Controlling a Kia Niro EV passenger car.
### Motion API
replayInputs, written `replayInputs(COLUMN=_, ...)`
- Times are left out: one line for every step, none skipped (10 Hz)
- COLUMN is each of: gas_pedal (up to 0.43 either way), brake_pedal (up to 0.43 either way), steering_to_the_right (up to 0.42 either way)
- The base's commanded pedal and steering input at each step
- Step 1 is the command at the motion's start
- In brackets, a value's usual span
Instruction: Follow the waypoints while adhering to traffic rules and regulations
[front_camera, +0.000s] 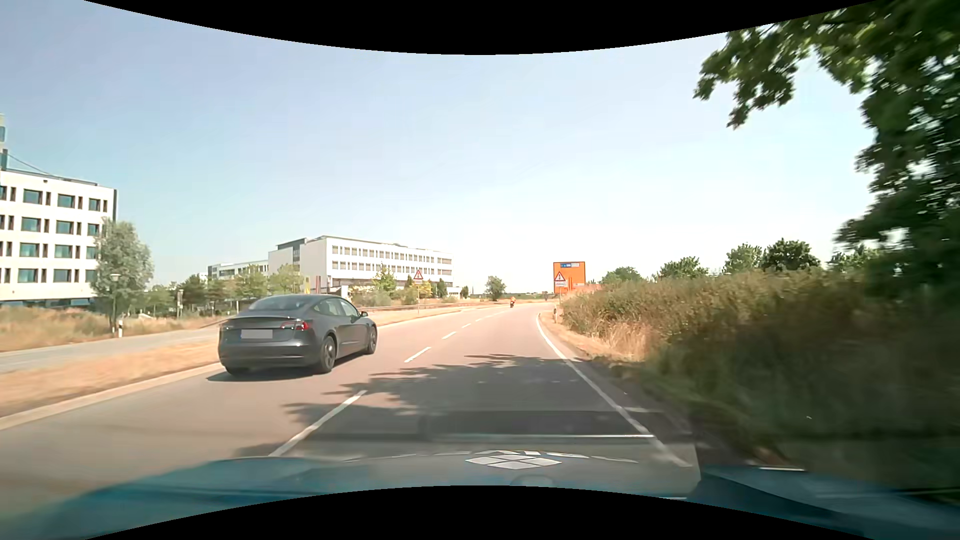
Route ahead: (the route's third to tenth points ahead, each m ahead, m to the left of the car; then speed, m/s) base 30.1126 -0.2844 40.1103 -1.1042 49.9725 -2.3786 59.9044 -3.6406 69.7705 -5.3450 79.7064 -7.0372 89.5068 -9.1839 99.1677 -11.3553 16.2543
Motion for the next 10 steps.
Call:
replayInputs(gas_pedal=0.0, brake_pedal=0.0, steering_to_the_right=0.004)
replayInputs(gas_pedal=0.0, brake_pedal=0.0, steering_to_the_right=0.004)
replayInputs(gas_pedal=0.0, brake_pedal=0.0, steering_to_the_right=0.005)
replayInputs(gas_pedal=0.0, brake_pedal=0.0, steering_to_the_right=0.005)
replayInputs(gas_pedal=0.0, brake_pedal=0.0, steering_to_the_right=0.005)
replayInputs(gas_pedal=0.0, brake_pedal=0.0, steering_to_the_right=0.005)
replayInputs(gas_pedal=0.0, brake_pedal=0.0, steering_to_the_right=0.006)
replayInputs(gas_pedal=0.0, brake_pedal=0.0, steering_to_the_right=0.007)
replayInputs(gas_pedal=0.0, brake_pedal=0.0, steering_to_the_right=0.008)
replayInputs(gas_pedal=0.0, brake_pedal=0.0, steering_to_the_right=0.009)
